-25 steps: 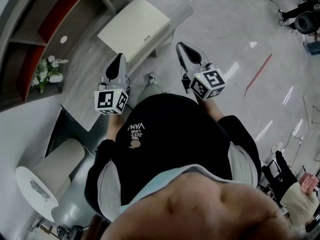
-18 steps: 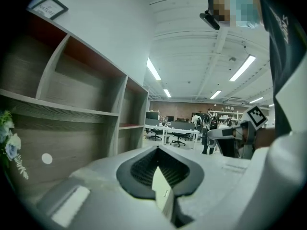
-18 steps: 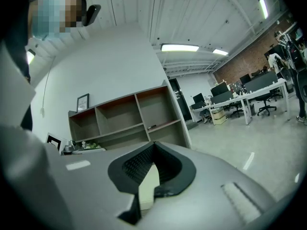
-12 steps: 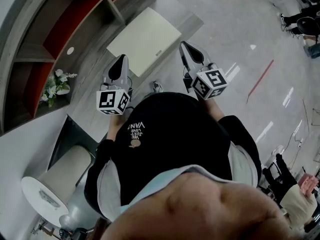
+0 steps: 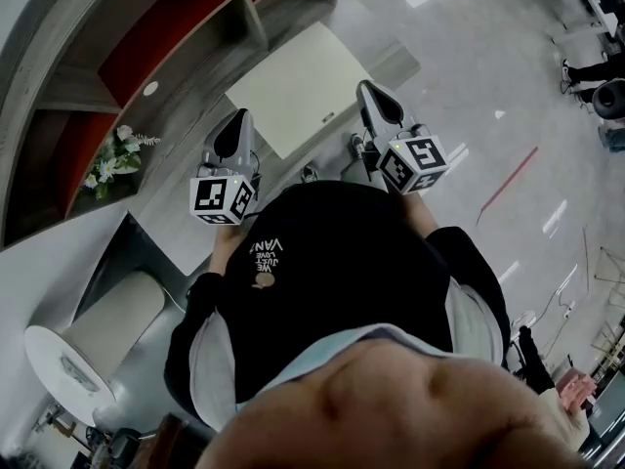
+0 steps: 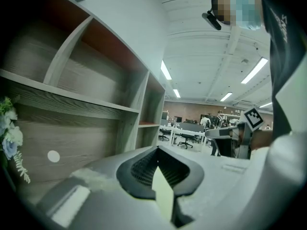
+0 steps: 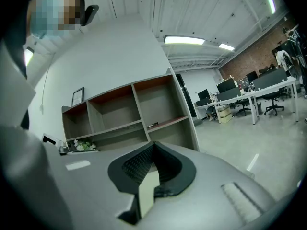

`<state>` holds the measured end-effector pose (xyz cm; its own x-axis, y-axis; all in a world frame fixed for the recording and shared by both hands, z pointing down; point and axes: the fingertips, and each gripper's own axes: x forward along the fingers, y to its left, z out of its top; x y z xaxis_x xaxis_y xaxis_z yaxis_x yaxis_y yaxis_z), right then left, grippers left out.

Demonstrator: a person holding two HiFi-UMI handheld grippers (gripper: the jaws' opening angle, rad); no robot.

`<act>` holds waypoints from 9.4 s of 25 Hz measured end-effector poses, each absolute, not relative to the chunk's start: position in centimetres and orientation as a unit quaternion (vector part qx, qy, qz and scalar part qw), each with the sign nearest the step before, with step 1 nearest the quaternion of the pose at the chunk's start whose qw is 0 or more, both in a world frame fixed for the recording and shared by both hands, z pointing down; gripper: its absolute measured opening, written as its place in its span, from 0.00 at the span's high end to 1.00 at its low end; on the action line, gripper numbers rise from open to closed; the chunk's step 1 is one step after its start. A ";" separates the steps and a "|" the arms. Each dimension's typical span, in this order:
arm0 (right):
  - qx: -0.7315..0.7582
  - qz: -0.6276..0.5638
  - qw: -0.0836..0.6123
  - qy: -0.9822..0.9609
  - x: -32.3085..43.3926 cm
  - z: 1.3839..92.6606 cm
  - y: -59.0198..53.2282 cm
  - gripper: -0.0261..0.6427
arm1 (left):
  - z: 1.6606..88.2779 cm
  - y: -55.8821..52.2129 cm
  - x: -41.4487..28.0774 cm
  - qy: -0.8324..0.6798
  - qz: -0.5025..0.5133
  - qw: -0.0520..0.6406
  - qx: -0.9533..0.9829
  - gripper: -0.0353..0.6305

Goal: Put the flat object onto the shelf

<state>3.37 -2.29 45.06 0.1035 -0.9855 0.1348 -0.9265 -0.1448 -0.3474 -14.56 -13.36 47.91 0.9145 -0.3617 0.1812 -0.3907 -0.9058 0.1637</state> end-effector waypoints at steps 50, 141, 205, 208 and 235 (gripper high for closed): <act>-0.536 -0.239 -0.055 0.807 12.8 55.8 -14.6 0.96 | 56.0 -15.1 -16.2 -0.545 0.088 0.165 0.817 0.92; -0.507 -0.257 0.021 0.823 11.7 52.9 -16.9 0.68 | 56.0 -16.9 -16.8 -0.499 0.001 0.308 0.810 0.56; -0.476 0.075 0.243 0.842 14.6 17.8 -14.7 0.72 | 19.7 -17.3 -14.7 -0.420 -0.174 -0.055 0.889 0.60; -0.471 0.096 0.244 0.842 14.5 15.9 -14.7 0.72 | 17.1 -17.1 -14.3 -0.415 -0.176 -0.087 0.889 0.60; -0.427 0.203 0.242 0.847 16.6 2.8 -18.9 0.72 | 3.8 -20.3 -11.1 -0.413 -0.173 -0.200 0.872 0.61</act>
<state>16.65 -18.92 2.78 -0.5188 -0.6250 -0.5833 -0.8215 0.5533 0.1379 -11.06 -20.28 3.83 0.5996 -0.6500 -0.4669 -0.7886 -0.5792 -0.2064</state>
